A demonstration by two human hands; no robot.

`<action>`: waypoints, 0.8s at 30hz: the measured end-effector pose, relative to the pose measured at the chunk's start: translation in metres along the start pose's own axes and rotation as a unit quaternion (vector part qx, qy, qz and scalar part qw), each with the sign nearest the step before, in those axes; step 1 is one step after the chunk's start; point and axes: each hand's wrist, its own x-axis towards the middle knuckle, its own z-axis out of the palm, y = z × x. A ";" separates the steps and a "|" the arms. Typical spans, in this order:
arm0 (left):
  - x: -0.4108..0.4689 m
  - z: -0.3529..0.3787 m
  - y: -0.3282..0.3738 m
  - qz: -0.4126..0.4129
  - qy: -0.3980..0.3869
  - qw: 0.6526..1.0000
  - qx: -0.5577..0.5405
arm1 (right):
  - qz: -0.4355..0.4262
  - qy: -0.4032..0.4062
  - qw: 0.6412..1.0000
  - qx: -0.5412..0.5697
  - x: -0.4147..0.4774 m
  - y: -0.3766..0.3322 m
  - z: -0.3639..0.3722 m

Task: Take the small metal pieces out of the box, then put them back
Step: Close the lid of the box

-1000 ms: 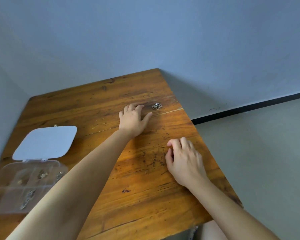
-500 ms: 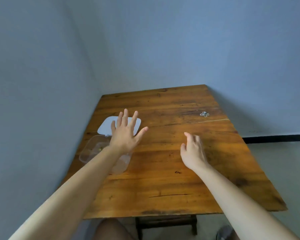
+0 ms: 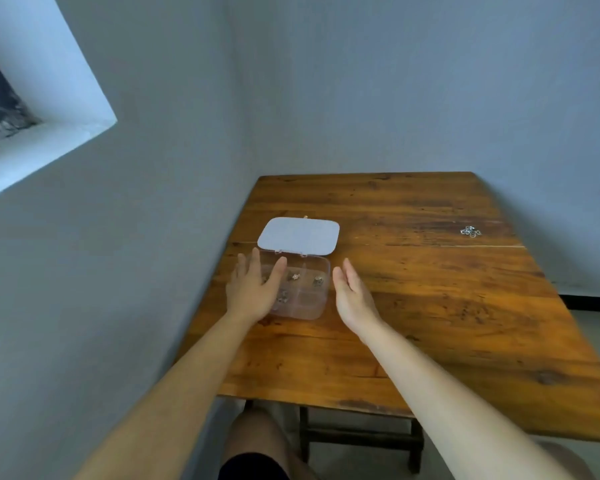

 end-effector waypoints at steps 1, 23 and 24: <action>-0.003 0.003 0.005 0.000 -0.007 1.000 -0.021 | 0.004 0.004 1.000 0.009 0.000 0.001 -0.005; 0.077 0.009 0.064 -0.094 -0.057 0.924 -0.367 | -0.079 0.034 0.977 -0.197 -0.019 0.049 -0.046; 0.083 0.011 0.067 -0.097 -0.062 0.920 -0.375 | -0.084 0.035 0.977 -0.194 -0.019 0.049 -0.046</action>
